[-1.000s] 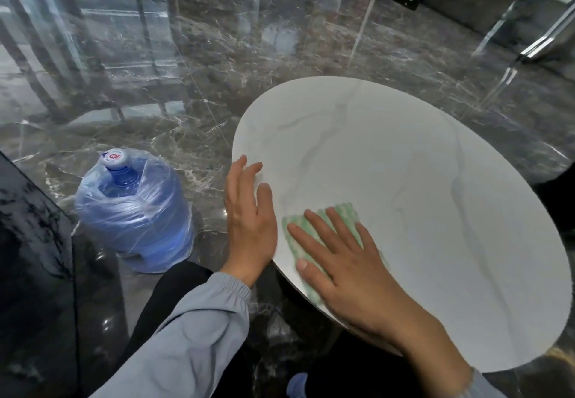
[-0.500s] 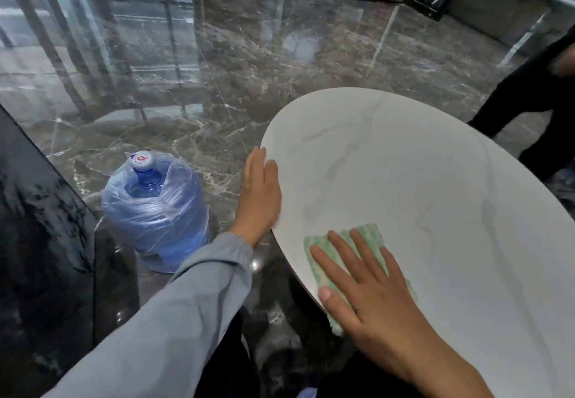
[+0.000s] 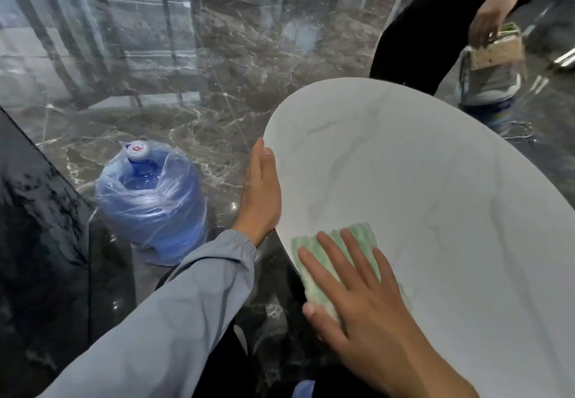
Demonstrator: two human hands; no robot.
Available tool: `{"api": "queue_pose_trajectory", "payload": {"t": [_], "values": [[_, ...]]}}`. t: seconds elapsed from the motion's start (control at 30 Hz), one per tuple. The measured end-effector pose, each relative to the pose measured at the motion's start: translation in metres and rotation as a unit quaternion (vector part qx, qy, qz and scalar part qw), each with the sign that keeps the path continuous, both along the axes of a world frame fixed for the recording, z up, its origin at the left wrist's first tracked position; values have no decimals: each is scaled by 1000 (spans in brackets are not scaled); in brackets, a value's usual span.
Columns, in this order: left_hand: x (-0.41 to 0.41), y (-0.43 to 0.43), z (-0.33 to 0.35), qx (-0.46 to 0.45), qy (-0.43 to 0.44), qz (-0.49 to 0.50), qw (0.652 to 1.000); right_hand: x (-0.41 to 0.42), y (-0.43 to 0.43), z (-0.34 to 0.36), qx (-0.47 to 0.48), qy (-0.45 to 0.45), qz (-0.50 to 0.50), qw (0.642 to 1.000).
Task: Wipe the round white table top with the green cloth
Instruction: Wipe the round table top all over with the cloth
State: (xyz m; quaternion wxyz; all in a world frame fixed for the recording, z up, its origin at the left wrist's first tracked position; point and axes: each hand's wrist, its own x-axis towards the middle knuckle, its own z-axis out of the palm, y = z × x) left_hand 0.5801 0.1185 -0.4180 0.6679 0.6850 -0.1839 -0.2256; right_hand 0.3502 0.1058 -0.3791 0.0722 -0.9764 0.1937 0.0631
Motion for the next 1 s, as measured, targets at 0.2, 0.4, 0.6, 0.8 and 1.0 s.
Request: {"api": "queue_pose_trajectory", "payload": {"t": [0.2,0.4,0.6,0.8,1.0], "values": [[-1,-1,0,-7,6,-3,1000,40,-24,7,45,19,-34,998],[-3,2,5,5,-14,-15,1000,47,-26,5,36,2,-50,998],[-2,3,6,12,-12,-14,1000,-4,4,20,77,66,-58,993],[-4,5,6,4,1,-3,1000,70,-30,2,50,2,-70,996],[-4,6,7,2,-13,-1,1000,28,-10,2,44,7,-67,997]]}}
